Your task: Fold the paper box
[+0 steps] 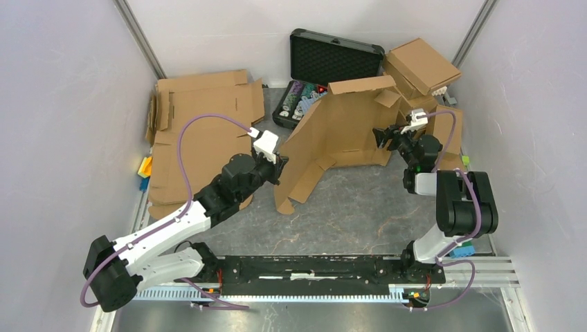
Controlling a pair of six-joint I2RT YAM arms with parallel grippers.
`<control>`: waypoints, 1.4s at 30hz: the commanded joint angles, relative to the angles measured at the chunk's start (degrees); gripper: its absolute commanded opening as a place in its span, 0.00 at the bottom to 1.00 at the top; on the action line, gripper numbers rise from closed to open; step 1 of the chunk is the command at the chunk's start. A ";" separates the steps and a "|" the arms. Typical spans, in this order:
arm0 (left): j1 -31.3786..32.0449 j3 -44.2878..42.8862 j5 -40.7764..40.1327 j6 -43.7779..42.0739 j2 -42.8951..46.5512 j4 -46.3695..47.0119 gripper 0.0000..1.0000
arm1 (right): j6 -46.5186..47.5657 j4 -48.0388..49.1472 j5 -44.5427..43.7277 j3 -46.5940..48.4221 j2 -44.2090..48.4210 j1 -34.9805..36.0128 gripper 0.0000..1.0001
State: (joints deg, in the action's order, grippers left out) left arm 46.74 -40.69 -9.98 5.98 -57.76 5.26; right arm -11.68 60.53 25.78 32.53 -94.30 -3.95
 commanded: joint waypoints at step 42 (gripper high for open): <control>-3.16 1.51 -3.58 -3.59 7.27 0.74 0.09 | 16.80 -22.05 -20.77 -14.19 21.28 24.50 0.98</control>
State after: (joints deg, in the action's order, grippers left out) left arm 44.82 -38.28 -15.90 4.16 -49.71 2.83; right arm 0.34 40.97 6.07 17.80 -73.23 18.02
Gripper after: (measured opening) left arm 0.092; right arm 0.979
